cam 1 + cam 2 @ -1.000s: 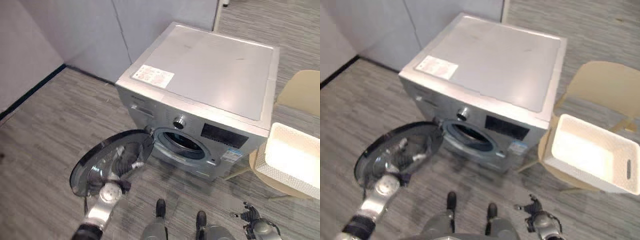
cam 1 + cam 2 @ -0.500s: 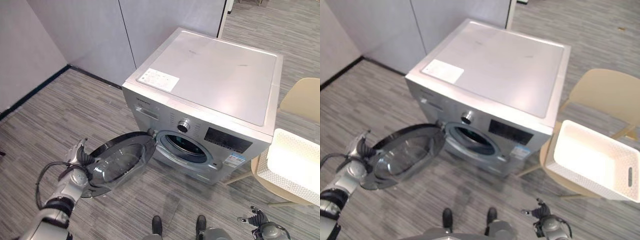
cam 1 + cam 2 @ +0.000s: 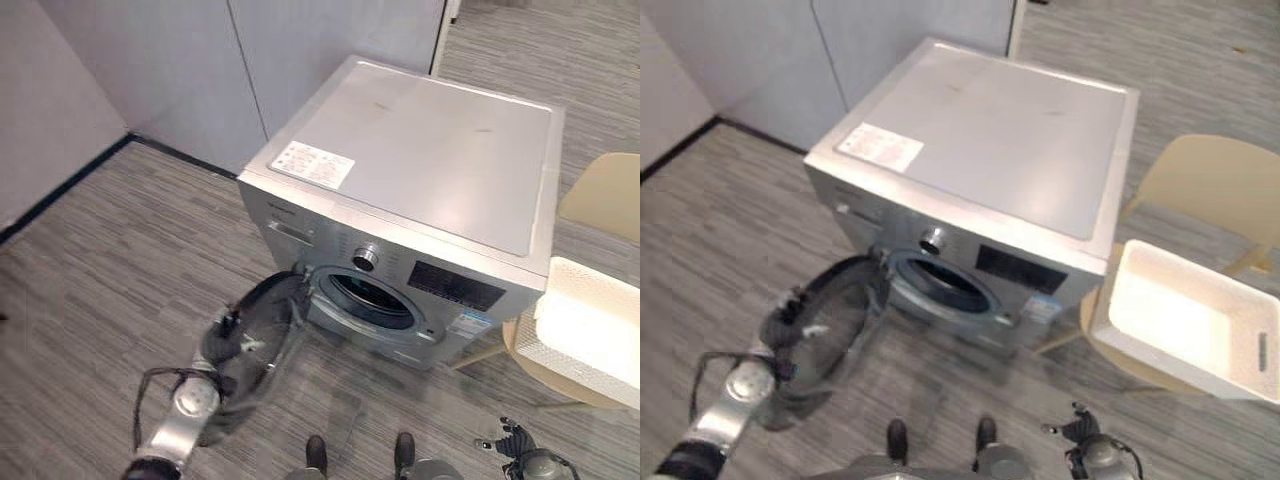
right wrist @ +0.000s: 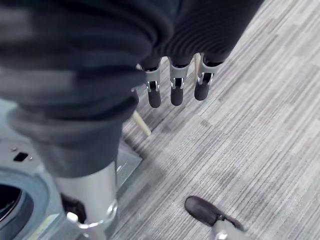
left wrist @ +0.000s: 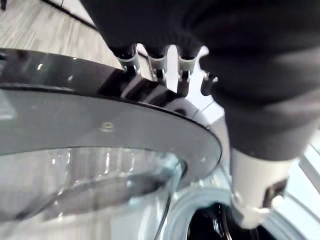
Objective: Grab the laundry basket,head to the washer,open it,put in the laundry and shut it.
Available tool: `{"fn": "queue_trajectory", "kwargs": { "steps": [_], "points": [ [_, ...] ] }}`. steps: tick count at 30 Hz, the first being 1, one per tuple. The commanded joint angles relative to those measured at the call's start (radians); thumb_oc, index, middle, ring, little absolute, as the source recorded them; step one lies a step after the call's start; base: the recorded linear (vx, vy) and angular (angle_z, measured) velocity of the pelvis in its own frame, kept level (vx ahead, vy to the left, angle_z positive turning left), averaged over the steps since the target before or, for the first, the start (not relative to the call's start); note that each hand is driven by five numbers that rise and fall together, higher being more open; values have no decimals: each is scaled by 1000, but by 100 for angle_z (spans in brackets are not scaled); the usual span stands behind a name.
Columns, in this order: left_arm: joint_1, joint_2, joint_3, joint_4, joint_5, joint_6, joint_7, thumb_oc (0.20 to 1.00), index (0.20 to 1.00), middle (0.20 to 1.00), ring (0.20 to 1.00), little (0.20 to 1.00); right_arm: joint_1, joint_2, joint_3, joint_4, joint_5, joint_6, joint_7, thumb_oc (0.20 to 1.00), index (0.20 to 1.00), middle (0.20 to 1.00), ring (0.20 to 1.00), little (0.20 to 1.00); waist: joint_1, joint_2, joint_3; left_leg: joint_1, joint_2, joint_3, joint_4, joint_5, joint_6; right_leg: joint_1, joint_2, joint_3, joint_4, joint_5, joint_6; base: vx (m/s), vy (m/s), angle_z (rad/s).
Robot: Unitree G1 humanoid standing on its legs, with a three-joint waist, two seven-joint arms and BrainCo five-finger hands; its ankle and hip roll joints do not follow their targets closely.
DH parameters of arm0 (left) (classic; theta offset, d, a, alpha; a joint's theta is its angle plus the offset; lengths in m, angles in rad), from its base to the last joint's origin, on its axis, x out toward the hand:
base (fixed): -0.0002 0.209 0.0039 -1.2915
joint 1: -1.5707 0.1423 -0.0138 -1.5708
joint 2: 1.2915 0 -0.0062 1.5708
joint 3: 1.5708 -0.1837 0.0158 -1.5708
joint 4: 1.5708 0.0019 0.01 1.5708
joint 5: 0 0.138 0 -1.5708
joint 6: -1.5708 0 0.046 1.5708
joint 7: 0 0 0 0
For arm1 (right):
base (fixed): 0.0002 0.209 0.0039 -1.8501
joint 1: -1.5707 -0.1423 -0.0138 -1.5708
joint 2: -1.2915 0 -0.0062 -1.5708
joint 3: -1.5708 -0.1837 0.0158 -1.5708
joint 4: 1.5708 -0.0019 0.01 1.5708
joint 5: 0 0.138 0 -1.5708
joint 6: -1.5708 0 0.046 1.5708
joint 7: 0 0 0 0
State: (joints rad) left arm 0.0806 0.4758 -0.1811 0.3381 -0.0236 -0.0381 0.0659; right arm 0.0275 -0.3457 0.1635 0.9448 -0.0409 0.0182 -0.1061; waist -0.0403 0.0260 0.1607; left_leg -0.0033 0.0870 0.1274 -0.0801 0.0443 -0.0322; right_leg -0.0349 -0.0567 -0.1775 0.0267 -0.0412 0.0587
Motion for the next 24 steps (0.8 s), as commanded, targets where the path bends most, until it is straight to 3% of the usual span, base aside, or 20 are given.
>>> {"fn": "queue_trajectory", "kwargs": {
  "steps": [1,5,8,11,15,19,20,24],
  "points": [
    [-22,-67,-100,3,-112,-11,-129,1000,1000,1000,1000,1000,-39,2,16,-10,-41,-5,-7,1000,1000,1000,1000,1000,-21,-58,-23,-79,-24,-2,-7,5,-11,-50,-14,96,59,-48,41,-31,-78,6],
    [-84,-109,-162,-25,-107,-19,-115,1000,1000,1000,1000,1000,-55,-3,47,-27,-77,-2,-25,1000,1000,1000,1000,1000,-40,-42,-1,-77,-19,18,-4,2,-12,-75,-8,117,72,-48,36,-55,-32,-9],
    [-268,-138,-206,2,-90,-31,-19,1000,1000,1000,1000,1000,-100,-16,107,-50,-93,6,-43,1000,1000,1000,1000,1000,-78,-38,46,-109,-3,71,18,-7,-12,-176,6,166,126,-37,35,-163,-19,-63],
    [-492,-120,-230,267,32,-19,133,1000,1000,1000,1000,1000,-123,-19,156,-6,-95,5,-57,1000,1000,1000,1000,1000,-111,-46,25,-119,23,139,19,-5,-18,-231,12,188,147,-21,42,-5,-21,-69],
    [-587,-94,-233,439,54,-8,170,1000,1000,1000,1000,1000,-113,-31,142,16,-59,-7,-62,1000,1000,1000,1000,1000,-139,-38,11,-108,30,155,11,1,-25,-240,12,187,160,-26,45,29,-23,-49],
    [-505,-77,-207,348,30,-26,145,1000,1000,1000,1000,1000,-99,-38,117,62,-46,-3,-67,1000,1000,1000,1000,1000,-130,-17,22,-104,27,137,18,4,-29,-228,8,167,162,-35,38,10,-42,-7],
    [-395,-76,-180,256,2,-41,101,1000,1000,1000,1000,1000,-96,-36,94,88,-48,0,-69,1000,1000,1000,1000,1000,-115,-12,16,-83,22,128,13,5,-31,-185,2,150,139,-39,40,29,-38,4],
    [-210,-75,-138,175,-22,-42,34,1000,1000,1000,1000,1000,-86,-28,46,98,-34,-1,-70,1000,1000,1000,1000,1000,-90,-10,-2,-62,18,107,8,4,-33,-128,1,133,110,-44,36,31,-51,21]
  ]
}}
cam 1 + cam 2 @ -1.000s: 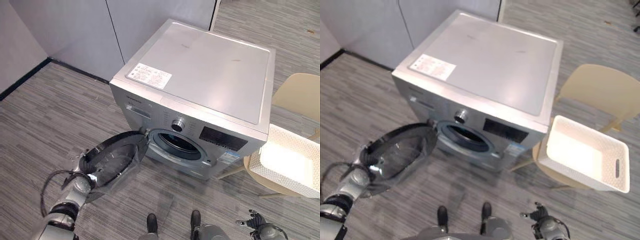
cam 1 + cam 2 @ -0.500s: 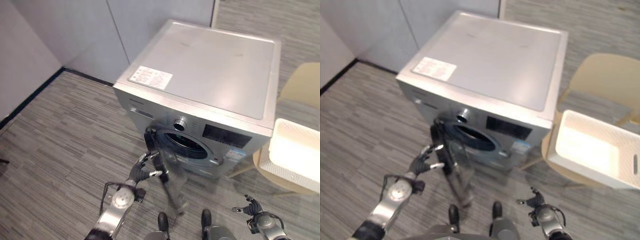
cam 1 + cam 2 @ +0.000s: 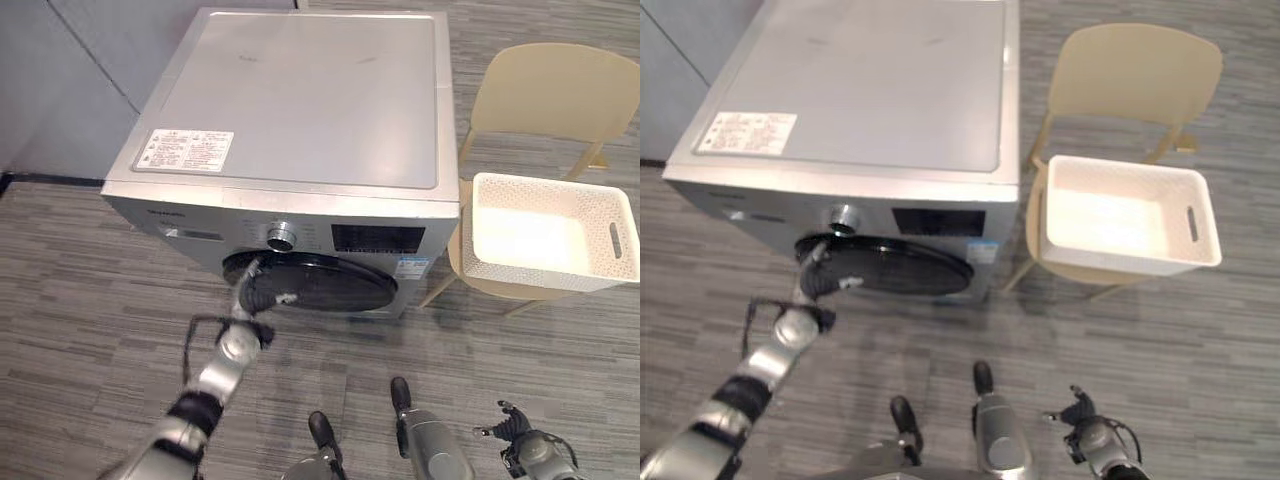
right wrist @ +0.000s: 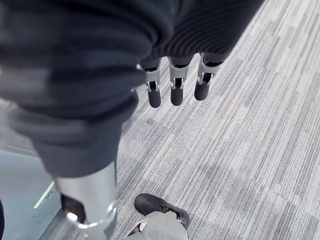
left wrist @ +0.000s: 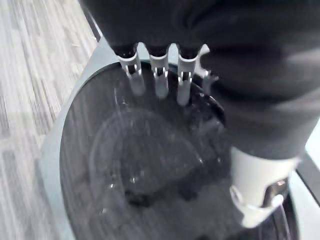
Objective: Grab the laundry basket,head to the washer,open it,put in the laundry and shut it.
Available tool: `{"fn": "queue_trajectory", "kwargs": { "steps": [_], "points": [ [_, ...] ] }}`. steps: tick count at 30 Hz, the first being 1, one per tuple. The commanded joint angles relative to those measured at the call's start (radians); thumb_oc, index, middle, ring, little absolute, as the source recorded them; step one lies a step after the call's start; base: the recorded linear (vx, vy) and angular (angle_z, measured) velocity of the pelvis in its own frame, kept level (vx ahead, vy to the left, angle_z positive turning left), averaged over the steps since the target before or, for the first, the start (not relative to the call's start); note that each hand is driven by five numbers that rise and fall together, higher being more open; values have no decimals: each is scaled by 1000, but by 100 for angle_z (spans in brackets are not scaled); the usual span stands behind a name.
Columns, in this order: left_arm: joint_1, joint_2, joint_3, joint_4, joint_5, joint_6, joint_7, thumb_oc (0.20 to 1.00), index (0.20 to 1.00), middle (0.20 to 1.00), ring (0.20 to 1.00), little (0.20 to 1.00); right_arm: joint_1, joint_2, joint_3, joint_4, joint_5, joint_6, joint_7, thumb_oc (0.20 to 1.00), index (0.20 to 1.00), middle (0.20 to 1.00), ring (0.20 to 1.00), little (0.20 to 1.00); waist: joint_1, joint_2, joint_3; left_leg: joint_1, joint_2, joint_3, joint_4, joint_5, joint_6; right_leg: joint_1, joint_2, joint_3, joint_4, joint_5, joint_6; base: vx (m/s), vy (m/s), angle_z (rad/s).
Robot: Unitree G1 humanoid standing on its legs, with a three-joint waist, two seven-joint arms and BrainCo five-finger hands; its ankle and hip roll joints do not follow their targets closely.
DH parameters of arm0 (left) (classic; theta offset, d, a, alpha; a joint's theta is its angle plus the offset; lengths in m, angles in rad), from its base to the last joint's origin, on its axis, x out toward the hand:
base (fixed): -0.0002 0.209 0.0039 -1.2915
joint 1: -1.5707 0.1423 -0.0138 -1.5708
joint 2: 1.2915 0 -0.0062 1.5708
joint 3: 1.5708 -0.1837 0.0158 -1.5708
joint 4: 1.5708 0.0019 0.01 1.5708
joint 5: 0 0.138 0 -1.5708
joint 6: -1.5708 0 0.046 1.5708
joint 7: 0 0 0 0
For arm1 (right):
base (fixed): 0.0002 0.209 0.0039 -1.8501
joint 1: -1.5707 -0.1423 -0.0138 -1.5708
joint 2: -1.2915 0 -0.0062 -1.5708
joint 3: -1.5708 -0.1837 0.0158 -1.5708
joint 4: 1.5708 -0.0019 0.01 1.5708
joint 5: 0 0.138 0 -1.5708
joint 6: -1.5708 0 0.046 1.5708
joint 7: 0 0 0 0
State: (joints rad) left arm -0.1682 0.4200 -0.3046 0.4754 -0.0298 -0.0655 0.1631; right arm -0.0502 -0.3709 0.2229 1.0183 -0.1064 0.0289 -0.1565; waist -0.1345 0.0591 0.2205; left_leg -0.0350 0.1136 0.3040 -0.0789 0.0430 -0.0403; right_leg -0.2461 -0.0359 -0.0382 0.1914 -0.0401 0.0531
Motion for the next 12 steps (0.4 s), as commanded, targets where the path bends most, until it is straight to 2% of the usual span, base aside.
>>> {"fn": "queue_trajectory", "kwargs": {
  "steps": [1,2,5,6,12],
  "points": [
    [119,-27,15,49,-19,2,-93,1000,1000,1000,1000,1000,-9,8,-35,30,40,-11,-16,1000,1000,1000,1000,1000,22,-41,-75,-24,-11,-83,10,4,-25,108,-19,-14,-68,-46,40,33,-57,43],
    [202,-31,59,120,1,24,-105,1000,1000,1000,1000,1000,-10,15,-58,29,52,-11,-11,1000,1000,1000,1000,1000,43,-45,-87,-5,-15,-98,15,-3,-24,150,-20,-26,-89,-48,39,34,-40,50],
    [234,-36,93,187,10,32,-98,1000,1000,1000,1000,1000,-7,17,-78,16,74,-15,-9,1000,1000,1000,1000,1000,51,-48,-96,9,-16,-103,15,-5,-24,171,-21,-31,-101,-48,39,23,0,42],
    [261,-53,138,263,-8,41,-87,1000,1000,1000,1000,1000,5,19,-104,-8,106,-18,-10,1000,1000,1000,1000,1000,58,-53,-106,24,-18,-105,11,-8,-24,191,-23,-36,-112,-50,40,28,10,16],
    [266,-94,209,429,-66,46,-49,1000,1000,1000,1000,1000,15,30,-118,-33,141,-27,-10,1000,1000,1000,1000,1000,63,-63,-123,45,-20,-111,7,-13,-25,223,-23,-40,-129,-54,37,15,3,5]
  ]
}}
